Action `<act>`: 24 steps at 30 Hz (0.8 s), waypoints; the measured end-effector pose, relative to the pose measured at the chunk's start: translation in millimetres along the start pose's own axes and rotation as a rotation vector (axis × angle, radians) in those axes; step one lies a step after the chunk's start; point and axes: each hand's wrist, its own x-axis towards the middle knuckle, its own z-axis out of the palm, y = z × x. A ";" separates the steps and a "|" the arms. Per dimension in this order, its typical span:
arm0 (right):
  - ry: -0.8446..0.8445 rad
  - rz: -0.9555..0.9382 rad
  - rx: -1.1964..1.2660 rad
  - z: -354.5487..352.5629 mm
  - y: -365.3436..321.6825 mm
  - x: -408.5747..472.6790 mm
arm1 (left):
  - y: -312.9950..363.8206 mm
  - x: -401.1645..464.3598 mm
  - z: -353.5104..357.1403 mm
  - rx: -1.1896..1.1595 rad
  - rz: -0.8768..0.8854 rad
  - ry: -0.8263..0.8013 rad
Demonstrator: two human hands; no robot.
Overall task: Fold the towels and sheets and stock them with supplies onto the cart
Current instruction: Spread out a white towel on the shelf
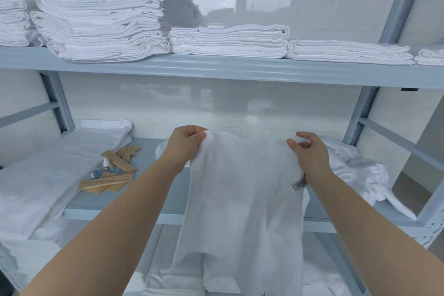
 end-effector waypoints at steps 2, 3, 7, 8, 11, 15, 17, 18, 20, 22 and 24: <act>-0.080 0.010 0.121 0.3 -4.1 -3.0 | 11.8 -1.9 12.6 -0.044 0.027 -0.026; -0.132 0.007 0.163 1.1 -7.8 -5.9 | 16.9 -3.2 18.8 -0.061 0.039 -0.041; -0.400 0.050 0.423 5.8 -27.6 -21.9 | 29.5 -9.8 41.3 -0.111 0.057 -0.099; -0.448 0.058 0.483 5.8 -32.0 -25.5 | 30.9 -11.8 44.8 -0.116 0.055 -0.111; -0.541 -0.008 0.461 6.5 -42.3 -37.0 | 33.4 -16.1 48.1 -0.133 0.043 -0.181; -0.551 -0.239 0.123 16.5 -52.7 -51.8 | 36.2 -22.3 44.3 -0.160 0.066 -0.268; -0.463 -0.301 0.007 26.4 -55.7 -55.1 | 37.8 -25.9 42.5 -0.195 0.066 -0.275; -0.430 -0.309 -0.028 31.6 -56.9 -55.6 | 38.8 -28.0 41.7 -0.210 0.071 -0.278; -0.404 -0.299 -0.034 40.9 -58.2 -56.4 | 40.2 -31.6 40.3 -0.221 0.081 -0.276; -0.366 -0.282 -0.032 48.0 -58.2 -56.4 | 39.9 -34.4 38.1 -0.239 0.075 -0.259; -0.321 -0.257 -0.040 53.2 -58.1 -56.8 | 37.9 -36.3 35.2 -0.276 0.059 -0.240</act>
